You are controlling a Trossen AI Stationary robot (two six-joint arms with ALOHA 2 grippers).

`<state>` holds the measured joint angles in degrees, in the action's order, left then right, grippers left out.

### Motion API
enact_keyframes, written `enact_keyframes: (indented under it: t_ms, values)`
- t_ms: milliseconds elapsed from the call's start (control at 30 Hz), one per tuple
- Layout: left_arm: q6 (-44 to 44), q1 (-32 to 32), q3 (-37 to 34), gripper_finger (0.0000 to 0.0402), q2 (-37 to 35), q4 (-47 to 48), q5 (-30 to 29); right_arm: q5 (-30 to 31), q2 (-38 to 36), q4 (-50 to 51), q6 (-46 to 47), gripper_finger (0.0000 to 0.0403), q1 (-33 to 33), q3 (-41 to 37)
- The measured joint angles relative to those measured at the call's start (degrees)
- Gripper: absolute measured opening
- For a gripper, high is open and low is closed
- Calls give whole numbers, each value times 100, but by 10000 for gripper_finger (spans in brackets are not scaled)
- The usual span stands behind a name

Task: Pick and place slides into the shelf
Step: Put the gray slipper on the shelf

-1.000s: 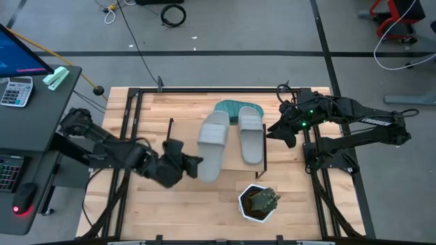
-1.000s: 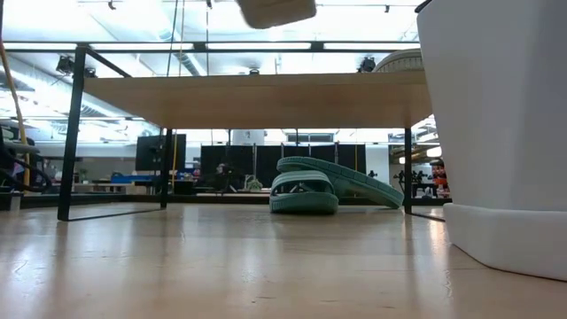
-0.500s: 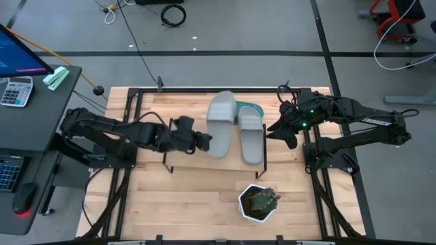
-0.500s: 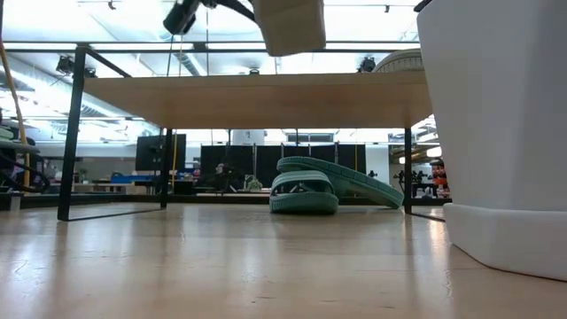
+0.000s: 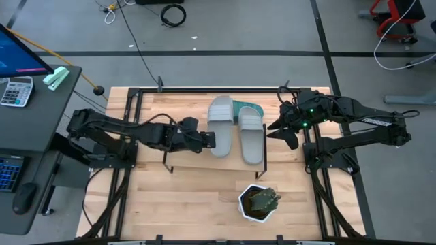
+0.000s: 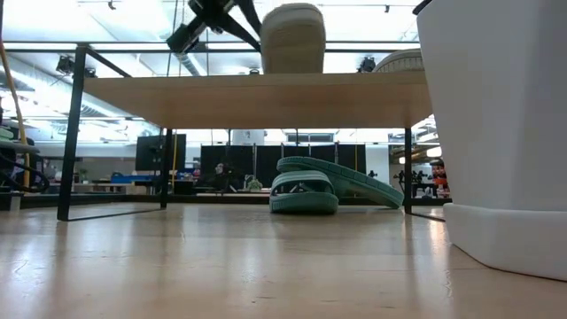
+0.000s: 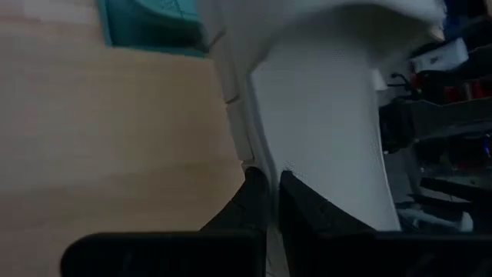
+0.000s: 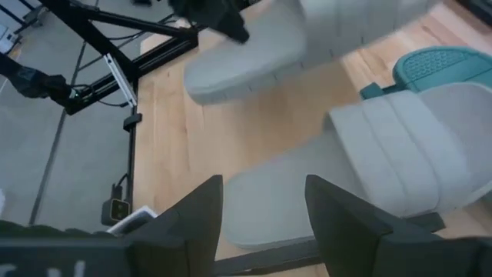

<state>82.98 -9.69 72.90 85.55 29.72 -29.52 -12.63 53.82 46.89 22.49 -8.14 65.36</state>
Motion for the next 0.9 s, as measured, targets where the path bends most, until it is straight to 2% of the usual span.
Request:
enact_keyframes:
  t_ms: [167,433,900]
  values:
    - [6,60,387,17,373,55,62,-143,0,31,-113,193,-163,0]
    - [-131,156,1060,17,898,1051,169,-316,0,46,-152,193,-271,0]
    - [37,166,1150,17,983,1243,173,-331,0,72,-108,193,-269,0]
